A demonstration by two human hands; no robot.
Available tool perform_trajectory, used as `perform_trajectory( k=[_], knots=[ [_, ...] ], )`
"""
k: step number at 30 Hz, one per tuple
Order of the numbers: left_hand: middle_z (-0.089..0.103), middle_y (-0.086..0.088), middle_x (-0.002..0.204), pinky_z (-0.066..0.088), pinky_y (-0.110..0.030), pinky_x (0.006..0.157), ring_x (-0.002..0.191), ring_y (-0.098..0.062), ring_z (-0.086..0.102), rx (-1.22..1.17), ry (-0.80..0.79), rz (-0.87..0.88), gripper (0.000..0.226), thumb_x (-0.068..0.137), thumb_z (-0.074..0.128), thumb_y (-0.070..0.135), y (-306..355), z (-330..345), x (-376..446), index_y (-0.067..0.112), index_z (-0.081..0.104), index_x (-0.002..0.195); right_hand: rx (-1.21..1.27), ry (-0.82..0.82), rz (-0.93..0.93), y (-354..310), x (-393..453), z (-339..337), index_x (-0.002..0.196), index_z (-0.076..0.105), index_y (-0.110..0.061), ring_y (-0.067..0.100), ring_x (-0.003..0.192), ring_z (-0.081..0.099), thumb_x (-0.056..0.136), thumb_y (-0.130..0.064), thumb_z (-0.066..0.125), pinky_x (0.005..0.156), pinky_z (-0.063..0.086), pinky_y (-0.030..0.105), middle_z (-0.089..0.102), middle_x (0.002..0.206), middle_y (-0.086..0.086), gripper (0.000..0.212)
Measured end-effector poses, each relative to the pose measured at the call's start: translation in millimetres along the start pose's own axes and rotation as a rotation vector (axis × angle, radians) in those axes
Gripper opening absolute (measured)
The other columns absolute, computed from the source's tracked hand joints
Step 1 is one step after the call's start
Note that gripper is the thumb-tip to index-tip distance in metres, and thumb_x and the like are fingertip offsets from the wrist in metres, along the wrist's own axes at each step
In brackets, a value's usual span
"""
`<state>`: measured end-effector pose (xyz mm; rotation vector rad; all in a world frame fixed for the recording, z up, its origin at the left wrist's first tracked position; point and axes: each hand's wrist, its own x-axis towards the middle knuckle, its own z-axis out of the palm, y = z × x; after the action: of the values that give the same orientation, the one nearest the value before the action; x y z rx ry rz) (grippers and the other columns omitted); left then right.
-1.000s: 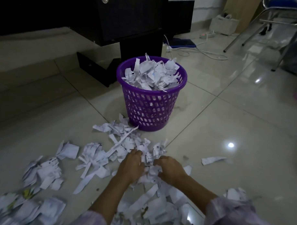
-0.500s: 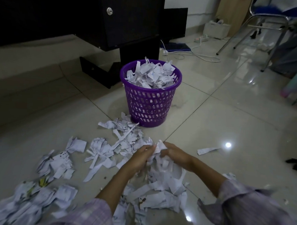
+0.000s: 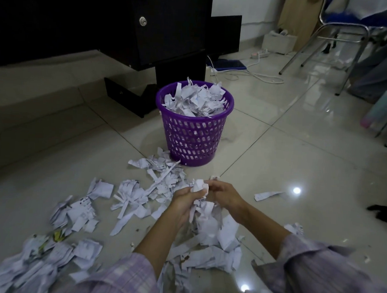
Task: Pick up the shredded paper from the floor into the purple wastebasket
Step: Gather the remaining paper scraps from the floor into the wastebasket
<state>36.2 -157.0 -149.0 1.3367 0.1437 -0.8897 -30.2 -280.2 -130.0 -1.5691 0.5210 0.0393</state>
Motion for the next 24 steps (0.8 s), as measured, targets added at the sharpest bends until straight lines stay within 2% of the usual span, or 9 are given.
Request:
perform_trajectory(
  k=[3,6,9,13,16,18,20,22,24],
  knots=[
    [0.068,-0.023,0.093,0.056,-0.032,0.066,0.075,-0.028,0.06,-0.047,0.031,0.019,0.024,0.083,0.068,0.0,1.3,0.0,0.9,-0.007,0.065,0.105,0.079,-0.03,0.043,-3.4,2.0,-3.9,0.111,0.069,-0.007,0.023,0.104,0.066,0.084,0.012,0.055,0.091,0.054,0.027,0.07,0.113,0.01,0.036],
    [0.064,-0.012,0.081,0.053,-0.021,0.05,0.061,-0.018,0.061,-0.07,0.131,0.04,0.018,0.085,0.063,-0.004,5.5,-6.8,3.0,-0.004,0.064,0.103,0.095,0.043,0.093,-8.5,2.5,-7.0,0.103,0.07,-0.017,0.016,0.1,0.061,0.089,-0.004,0.058,0.083,0.051,0.023,0.065,0.116,0.003,0.023],
    [0.064,-0.013,0.085,0.054,-0.027,0.06,0.065,-0.021,0.06,-0.128,0.206,0.045,0.025,0.084,0.066,0.0,7.9,-15.7,5.8,-0.007,0.063,0.108,0.221,0.117,0.263,-6.4,1.1,-9.5,0.115,0.062,-0.013,0.023,0.109,0.057,0.096,-0.022,0.053,0.081,0.051,0.035,0.057,0.127,0.008,0.024],
    [0.067,-0.014,0.092,0.054,-0.028,0.066,0.073,-0.021,0.06,-0.132,0.21,0.096,0.021,0.085,0.066,0.0,11.8,-20.6,3.7,-0.002,0.065,0.106,0.471,-0.074,0.63,9.6,-7.7,-6.5,0.141,0.035,-0.006,0.05,0.12,0.048,0.094,-0.057,0.042,0.085,0.048,0.059,0.034,0.145,0.021,0.07],
    [0.067,-0.016,0.1,0.053,-0.039,0.081,0.085,-0.026,0.061,-0.067,0.161,0.105,0.024,0.084,0.065,-0.002,9.7,-19.9,1.8,-0.003,0.065,0.109,0.74,-0.168,0.68,21.5,-10.0,5.1,0.149,0.019,-0.013,0.056,0.121,0.045,0.09,-0.065,0.043,0.08,0.051,0.064,0.02,0.155,0.019,0.082],
    [0.067,-0.018,0.102,0.051,-0.044,0.088,0.091,-0.028,0.061,0.023,0.137,0.091,0.017,0.083,0.067,-0.001,5.9,-17.9,1.3,0.002,0.07,0.1,0.772,-0.162,0.61,19.5,-7.6,10.6,0.143,0.034,-0.01,0.051,0.122,0.047,0.09,-0.067,0.036,0.077,0.051,0.065,0.041,0.143,0.022,0.077],
    [0.068,-0.018,0.102,0.051,-0.041,0.088,0.093,-0.03,0.062,0.1,0.134,0.071,0.013,0.081,0.07,-0.001,1.2,-15.9,1.0,0.01,0.074,0.086,0.757,-0.146,0.554,11.0,-6.4,11.6,0.127,0.052,-0.007,0.043,0.104,0.063,0.089,-0.071,0.026,0.075,0.052,0.058,0.065,0.114,0.022,0.079],
    [0.069,-0.016,0.105,0.052,-0.044,0.092,0.096,-0.031,0.064,0.123,0.172,0.084,0.017,0.079,0.071,-0.002,-1.8,-14.5,1.4,0.006,0.071,0.094,0.722,-0.156,0.528,0.8,-7.7,10.2,0.111,0.06,-0.008,0.04,0.089,0.068,0.086,-0.075,0.024,0.071,0.054,0.056,0.073,0.095,0.019,0.08],
    [0.067,-0.014,0.097,0.055,-0.039,0.087,0.087,-0.026,0.063,0.143,0.2,0.107,0.022,0.079,0.071,-0.004,-2.2,-12.6,-2.0,0.001,0.068,0.1,0.686,-0.153,0.531,-4.1,-7.7,8.9,0.1,0.061,-0.01,0.04,0.092,0.066,0.083,-0.077,0.03,0.071,0.052,0.06,0.073,0.091,0.016,0.076]
  ],
)
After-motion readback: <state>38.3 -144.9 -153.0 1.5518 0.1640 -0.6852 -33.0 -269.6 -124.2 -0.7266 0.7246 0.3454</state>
